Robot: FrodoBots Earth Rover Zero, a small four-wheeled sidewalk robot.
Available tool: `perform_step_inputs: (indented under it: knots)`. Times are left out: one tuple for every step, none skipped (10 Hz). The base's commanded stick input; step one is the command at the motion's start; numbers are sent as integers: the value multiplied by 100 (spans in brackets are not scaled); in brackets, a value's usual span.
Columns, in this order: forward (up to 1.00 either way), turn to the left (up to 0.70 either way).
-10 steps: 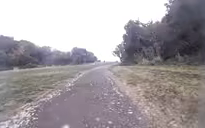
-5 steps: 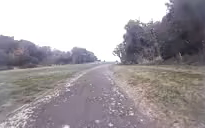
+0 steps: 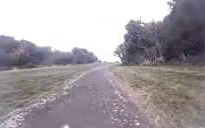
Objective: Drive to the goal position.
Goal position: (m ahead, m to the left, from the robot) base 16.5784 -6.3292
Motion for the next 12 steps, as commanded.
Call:
perform_step_inputs:
  knots:
    - [60,0]
    - [60,0]
    - [60,0]
    - [60,0]
    - [60,0]
    - [60,0]
    - [60,0]
    - [60,0]
    - [60,0]
    - [60,0]
    - [60,0]
    - [60,0]
